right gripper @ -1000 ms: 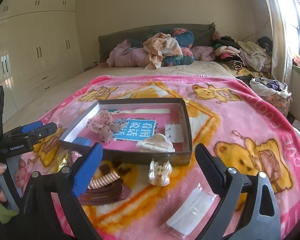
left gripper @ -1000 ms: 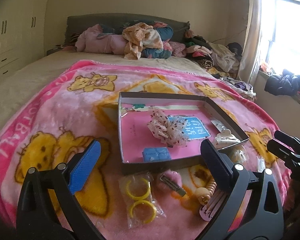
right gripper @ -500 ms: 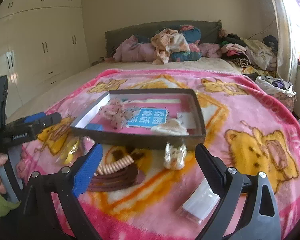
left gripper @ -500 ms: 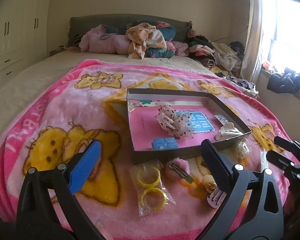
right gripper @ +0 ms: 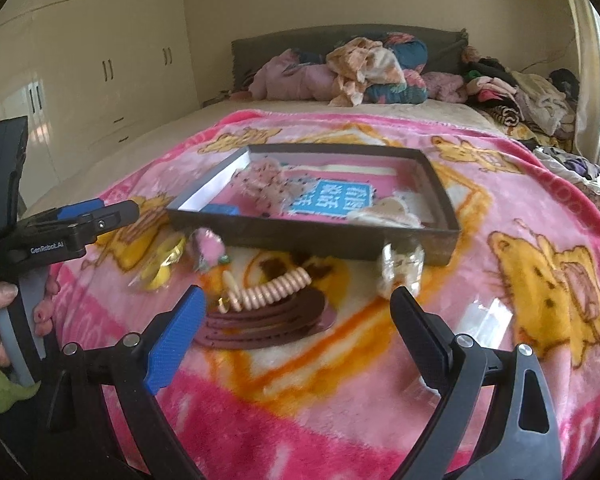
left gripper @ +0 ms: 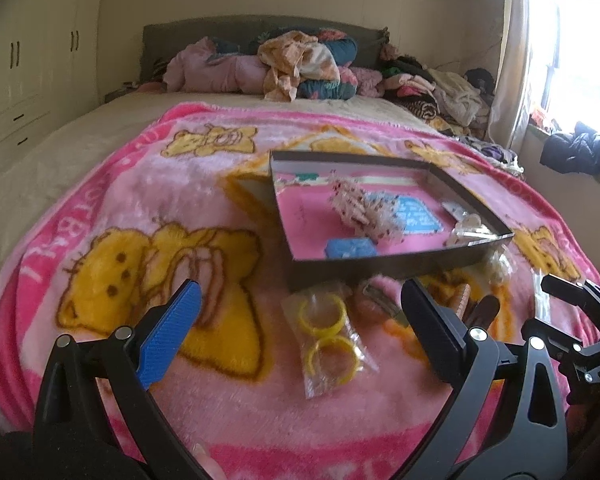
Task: Organize jewelry
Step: 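Withdraw both open tools from the tray toward the bangles and brown clip, then grasp the bag of yellow bangles with the left tool while the right tool grasps the brown hair clip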
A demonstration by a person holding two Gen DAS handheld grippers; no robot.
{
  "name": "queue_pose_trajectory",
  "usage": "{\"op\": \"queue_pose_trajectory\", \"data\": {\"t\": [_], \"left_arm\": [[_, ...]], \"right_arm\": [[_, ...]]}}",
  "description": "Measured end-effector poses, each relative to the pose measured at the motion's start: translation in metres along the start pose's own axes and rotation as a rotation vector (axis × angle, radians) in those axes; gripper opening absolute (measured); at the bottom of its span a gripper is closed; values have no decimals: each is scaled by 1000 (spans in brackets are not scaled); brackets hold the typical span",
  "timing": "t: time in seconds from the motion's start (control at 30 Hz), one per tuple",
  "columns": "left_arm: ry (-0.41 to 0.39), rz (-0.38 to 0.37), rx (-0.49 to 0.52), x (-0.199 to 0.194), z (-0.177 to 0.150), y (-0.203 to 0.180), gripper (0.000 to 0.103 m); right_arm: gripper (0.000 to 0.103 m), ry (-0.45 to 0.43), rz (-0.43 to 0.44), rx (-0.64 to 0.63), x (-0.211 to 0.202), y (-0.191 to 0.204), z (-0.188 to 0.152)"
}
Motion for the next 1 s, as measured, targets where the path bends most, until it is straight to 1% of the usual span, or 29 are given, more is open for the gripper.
{"op": "queue_pose_trajectory", "data": {"t": [0.17, 0.57, 0.6, 0.67, 0.7, 0.73, 0.77, 0.83, 0.87, 0.9, 0.93, 0.97, 1.0], "left_arm": [[39, -14, 7, 10, -11, 1, 91], [129, -68, 11, 44, -25, -9, 91], [138, -75, 9, 48, -27, -11, 91], [149, -83, 5, 52, -28, -12, 90], [153, -82, 8, 53, -29, -14, 87], [154, -77, 13, 55, -30, -15, 86], [154, -77, 15, 55, -30, -16, 83], [155, -84, 14, 56, -30, -17, 77], [155, -85, 14, 56, -30, -18, 72], [156, -85, 14, 57, -29, -18, 64], [158, -84, 15, 58, -29, -18, 60], [161, -82, 20, 59, -29, -20, 50], [164, -75, 26, 60, -30, -21, 40]], "right_arm": [[91, 19, 5, -12, 11, 4, -3], [90, 81, 6, 17, 42, -5, -4], [89, 88, 16, 33, 45, -6, -4], [83, 108, 56, 79, 52, -10, -4], [79, 121, 63, 100, 56, -13, -5], [71, 128, 63, 109, 59, -14, -5], [67, 130, 66, 116, 60, -15, -5], [55, 124, 68, 125, 60, -17, -5], [52, 120, 69, 128, 60, -18, -4], [47, 117, 76, 134, 60, -20, -4], [43, 112, 84, 142, 59, -21, -4], [41, 107, 87, 146, 58, -22, -4], [37, 102, 90, 147, 57, -23, -3]]}}
Point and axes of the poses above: each gripper's, at about its wrist camera, not at the fingertips, and x roughly the way its jaws point, y to its left, z to its top, the point moved 5 cm from there along x, roughly the way its jaws point, and after that the axes turned 12 degrees about y, right-handed, at the moved point
